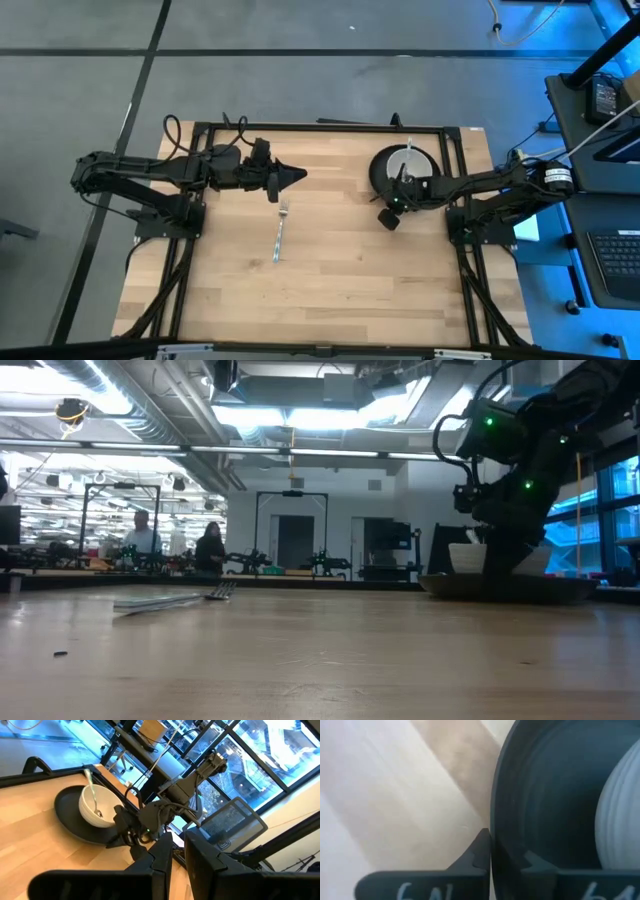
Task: Set table place
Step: Move the black plate to the center
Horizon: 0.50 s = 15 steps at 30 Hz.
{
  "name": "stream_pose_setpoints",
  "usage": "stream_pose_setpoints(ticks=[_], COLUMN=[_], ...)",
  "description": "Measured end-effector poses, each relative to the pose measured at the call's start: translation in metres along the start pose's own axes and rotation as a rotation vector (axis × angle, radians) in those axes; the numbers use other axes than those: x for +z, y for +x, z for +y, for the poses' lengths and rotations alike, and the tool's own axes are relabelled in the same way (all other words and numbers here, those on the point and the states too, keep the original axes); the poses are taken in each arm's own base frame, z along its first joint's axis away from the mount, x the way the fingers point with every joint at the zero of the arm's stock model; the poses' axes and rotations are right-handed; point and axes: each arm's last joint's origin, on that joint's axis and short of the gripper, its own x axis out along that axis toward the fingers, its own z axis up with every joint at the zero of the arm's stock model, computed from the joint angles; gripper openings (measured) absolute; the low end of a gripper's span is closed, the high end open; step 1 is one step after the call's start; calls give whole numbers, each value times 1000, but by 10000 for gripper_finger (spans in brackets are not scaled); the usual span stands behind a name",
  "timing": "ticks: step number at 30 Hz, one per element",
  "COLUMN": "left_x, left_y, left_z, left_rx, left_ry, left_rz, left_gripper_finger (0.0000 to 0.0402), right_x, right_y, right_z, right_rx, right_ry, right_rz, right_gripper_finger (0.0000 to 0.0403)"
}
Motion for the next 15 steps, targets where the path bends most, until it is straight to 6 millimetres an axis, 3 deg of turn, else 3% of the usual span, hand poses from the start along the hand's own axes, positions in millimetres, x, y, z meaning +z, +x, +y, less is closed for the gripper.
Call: stream_pose_setpoints(ticks=[15], left_x=[0], left_y=[0], left_z=[0], left_rx=[0], left_ry=[3], left_rz=[0], left_gripper_finger=[43], right_x=[4], right_y=[-23], right_z=[62], right_rx=[289], right_ry=[-36], right_rz=[-178], right_gripper_finger=[10])
